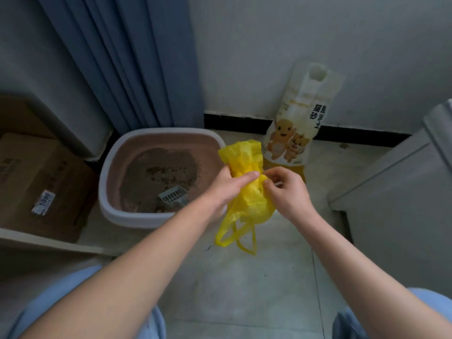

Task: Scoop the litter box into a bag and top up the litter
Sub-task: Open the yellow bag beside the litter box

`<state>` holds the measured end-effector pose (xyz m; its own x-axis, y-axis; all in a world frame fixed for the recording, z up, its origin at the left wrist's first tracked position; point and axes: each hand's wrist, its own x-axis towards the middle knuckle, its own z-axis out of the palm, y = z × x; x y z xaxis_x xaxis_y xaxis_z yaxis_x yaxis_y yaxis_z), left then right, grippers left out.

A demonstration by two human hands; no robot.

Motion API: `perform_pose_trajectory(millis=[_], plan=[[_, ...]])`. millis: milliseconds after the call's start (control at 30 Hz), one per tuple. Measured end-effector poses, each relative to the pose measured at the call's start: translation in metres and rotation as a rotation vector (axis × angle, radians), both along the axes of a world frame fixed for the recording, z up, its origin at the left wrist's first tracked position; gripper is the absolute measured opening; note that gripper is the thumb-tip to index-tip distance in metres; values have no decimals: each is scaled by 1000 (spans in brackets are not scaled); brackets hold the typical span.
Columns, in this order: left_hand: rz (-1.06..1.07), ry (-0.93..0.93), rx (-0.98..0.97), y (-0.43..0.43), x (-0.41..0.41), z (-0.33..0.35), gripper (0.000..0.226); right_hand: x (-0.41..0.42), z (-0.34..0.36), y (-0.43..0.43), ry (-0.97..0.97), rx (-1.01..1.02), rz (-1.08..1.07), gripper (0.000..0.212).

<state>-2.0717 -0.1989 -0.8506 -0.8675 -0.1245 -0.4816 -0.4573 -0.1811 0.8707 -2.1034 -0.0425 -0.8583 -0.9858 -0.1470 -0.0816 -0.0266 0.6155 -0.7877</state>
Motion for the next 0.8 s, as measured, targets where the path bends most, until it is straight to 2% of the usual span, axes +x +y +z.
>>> perform_pose_trajectory(millis=[100, 200, 300, 400, 500, 600, 700, 733, 800], plan=[[17, -23, 12, 11, 0, -8, 63, -3, -2, 19, -75, -90, -124, 11], [55, -81, -185, 16, 9, -9, 65, -4, -5, 35, -243, -232, -271, 10], [-21, 21, -228, 19, 20, -9, 74, -9, -10, 40, -358, -360, -368, 7], [-189, 155, -372, 14, 21, -18, 80, -15, -12, 34, -459, -485, -413, 9], [-211, 235, -504, 8, 19, -22, 76, -17, -10, 21, -547, -603, -363, 16], [-80, 225, -604, 3, 16, -19, 53, -11, 0, 6, -610, -675, -194, 37], [-66, 192, -597, -9, 9, -18, 30, -5, 11, -7, -564, -602, 37, 58], [-82, 184, -584, -12, 8, -17, 24, -2, 12, -11, -532, -537, 86, 56], [-92, 171, -527, -16, 7, -13, 25, -1, 12, -16, -446, -378, 83, 35]])
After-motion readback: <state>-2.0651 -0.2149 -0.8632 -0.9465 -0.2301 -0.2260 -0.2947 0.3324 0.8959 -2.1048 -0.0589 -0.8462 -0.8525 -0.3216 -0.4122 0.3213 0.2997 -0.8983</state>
